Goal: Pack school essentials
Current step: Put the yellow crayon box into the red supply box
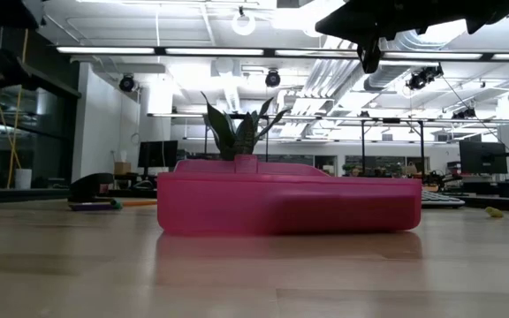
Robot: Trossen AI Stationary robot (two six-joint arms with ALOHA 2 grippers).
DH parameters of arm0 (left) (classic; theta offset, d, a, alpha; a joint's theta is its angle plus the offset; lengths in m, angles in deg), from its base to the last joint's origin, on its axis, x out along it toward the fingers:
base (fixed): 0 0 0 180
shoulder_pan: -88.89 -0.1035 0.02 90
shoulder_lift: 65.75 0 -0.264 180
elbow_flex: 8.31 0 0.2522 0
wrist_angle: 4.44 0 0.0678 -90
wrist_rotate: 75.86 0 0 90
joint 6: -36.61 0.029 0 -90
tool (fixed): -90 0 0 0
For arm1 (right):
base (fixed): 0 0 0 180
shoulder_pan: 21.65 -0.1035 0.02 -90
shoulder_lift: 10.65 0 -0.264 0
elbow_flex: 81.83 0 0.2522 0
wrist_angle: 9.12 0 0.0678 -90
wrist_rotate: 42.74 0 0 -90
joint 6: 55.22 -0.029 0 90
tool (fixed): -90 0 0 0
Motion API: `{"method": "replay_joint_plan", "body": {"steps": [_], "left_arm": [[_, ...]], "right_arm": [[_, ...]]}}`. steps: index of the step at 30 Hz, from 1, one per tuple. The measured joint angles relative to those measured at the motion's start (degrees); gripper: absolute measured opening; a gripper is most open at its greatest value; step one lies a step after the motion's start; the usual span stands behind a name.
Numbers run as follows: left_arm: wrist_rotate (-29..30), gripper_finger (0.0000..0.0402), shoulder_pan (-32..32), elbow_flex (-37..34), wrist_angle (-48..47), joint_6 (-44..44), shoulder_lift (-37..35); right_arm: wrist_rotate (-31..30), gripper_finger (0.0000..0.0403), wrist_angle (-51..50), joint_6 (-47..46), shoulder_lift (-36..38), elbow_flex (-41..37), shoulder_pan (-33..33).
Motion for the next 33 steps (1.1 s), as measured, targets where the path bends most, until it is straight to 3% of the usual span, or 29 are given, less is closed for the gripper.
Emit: {"method": "replay_joint_plan", "body": {"steps": [4,8,14,33], "left_arm": [[-4.3,0.0215,-2.7,0.0,1.5,13.6,5.3],[-8.9,0.0227,-6.1,0.0,3.9,26.9,12.2],[-13.6,0.0225,-8.9,0.0,6.4,30.5,20.9],[-12.3,0.0225,-8.9,1.6,8.8,35.3,32.7]], "right_arm": [[0.0,0.0000,-0.1,0.0,0.0,0.0,0.0],[-0.1,0.0000,-0.3,-0.3,0.0,0.0,0.0],[-0.4,0.0000,-0.4,-0.5,0.0,0.0,0.0],[-1.5,0.0000,-1.3,-2.9,0.0,0.0,0.0]]}}
